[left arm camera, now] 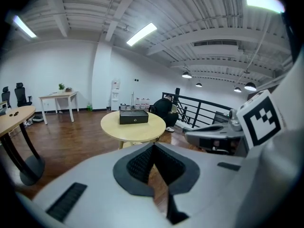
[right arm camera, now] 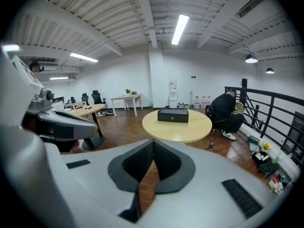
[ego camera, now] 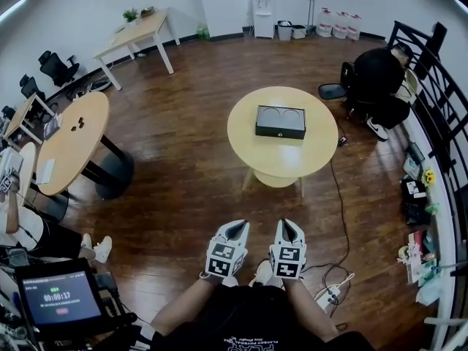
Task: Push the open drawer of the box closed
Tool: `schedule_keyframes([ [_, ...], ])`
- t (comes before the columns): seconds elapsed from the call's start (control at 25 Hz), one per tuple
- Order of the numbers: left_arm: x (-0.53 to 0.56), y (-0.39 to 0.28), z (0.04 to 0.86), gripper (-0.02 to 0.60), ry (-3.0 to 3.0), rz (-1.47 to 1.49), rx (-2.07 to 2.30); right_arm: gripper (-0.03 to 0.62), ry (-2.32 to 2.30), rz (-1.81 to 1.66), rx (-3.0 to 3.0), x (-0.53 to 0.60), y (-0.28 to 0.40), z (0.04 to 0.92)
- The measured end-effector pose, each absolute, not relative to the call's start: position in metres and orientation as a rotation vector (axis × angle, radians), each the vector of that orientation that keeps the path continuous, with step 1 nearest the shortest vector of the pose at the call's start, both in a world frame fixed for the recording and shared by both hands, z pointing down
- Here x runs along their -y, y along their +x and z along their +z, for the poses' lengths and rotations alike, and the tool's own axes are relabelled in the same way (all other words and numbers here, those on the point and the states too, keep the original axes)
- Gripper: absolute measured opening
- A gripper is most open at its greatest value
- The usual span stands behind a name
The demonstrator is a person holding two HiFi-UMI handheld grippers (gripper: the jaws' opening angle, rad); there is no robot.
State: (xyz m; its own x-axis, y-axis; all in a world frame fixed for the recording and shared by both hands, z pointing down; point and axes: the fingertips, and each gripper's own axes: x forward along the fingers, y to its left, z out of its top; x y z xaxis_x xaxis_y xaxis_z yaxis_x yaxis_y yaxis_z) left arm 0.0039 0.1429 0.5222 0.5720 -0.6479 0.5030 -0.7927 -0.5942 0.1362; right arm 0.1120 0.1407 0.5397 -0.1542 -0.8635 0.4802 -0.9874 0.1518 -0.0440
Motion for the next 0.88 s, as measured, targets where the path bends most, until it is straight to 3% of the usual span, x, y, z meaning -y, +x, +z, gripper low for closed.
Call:
schedule_keyframes([
  [0.36, -0.158, -0.019, 0.519, -0.003, 2.491, 0.518, 1.142, 0.006, 1.85, 0.446, 2.02, -0.176, 0.105, 0.532],
  [0.6, -0.189, -0.104, 0.514, -0.003, 2.51, 0.5, 1.157, 0.006, 1.938, 0.401, 2.011, -0.221, 0.038, 0.513],
  [0.88, -0.207, -0.115, 0.522, -0.003, 2.499, 0.498, 1.113, 0.005, 1.917, 0.379, 1.935, -0.239, 0.019, 0.514],
])
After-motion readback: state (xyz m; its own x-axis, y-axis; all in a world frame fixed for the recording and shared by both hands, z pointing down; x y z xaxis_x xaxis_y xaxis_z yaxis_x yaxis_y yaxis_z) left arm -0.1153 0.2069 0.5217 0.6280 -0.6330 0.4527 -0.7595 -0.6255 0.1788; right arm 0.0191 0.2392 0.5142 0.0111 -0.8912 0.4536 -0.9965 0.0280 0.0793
